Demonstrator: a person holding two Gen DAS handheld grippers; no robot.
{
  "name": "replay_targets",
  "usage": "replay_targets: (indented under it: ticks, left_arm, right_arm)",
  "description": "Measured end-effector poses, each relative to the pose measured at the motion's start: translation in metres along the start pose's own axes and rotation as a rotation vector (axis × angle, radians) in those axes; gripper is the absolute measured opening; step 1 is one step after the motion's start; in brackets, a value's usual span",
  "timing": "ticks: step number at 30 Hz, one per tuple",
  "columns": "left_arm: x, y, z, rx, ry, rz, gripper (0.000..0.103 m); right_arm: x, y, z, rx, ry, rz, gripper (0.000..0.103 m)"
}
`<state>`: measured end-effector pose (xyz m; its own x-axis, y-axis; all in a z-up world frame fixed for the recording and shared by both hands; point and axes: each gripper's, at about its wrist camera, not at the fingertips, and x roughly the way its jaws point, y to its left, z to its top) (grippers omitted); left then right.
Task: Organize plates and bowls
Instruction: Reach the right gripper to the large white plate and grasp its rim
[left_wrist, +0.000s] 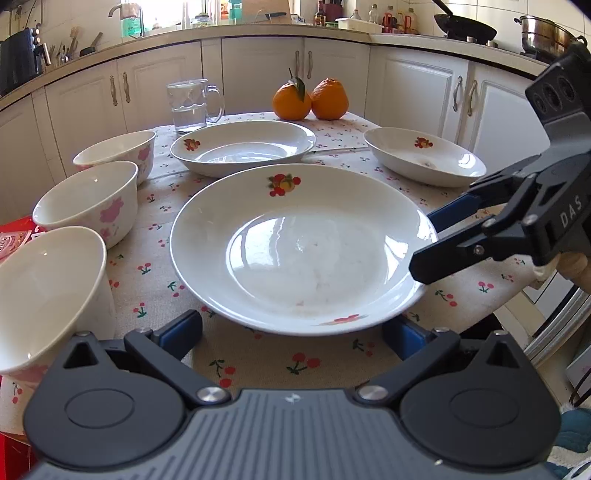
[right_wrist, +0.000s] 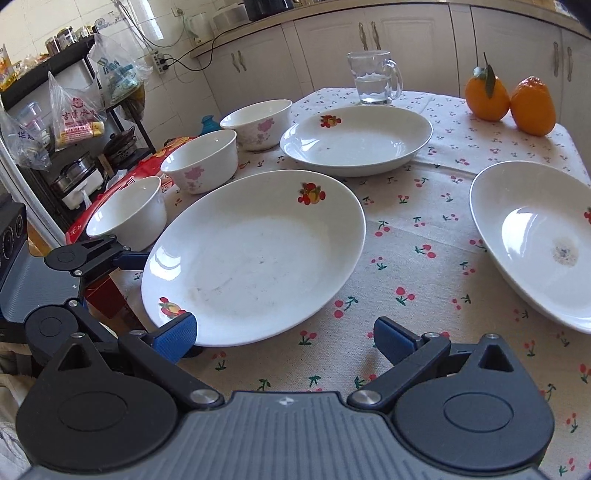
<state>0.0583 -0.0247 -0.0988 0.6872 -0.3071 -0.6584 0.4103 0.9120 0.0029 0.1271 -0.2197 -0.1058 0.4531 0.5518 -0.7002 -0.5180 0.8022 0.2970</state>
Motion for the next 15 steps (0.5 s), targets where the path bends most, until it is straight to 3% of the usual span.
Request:
replay_targets:
  ticks: [15]
  left_arm:
    - [0.000,0.000,0.002,0.012,-0.004,-0.003,0.103]
  right_arm:
    - [0.046,-0.016,0.057,-0.074,0.118,0.090,0.103]
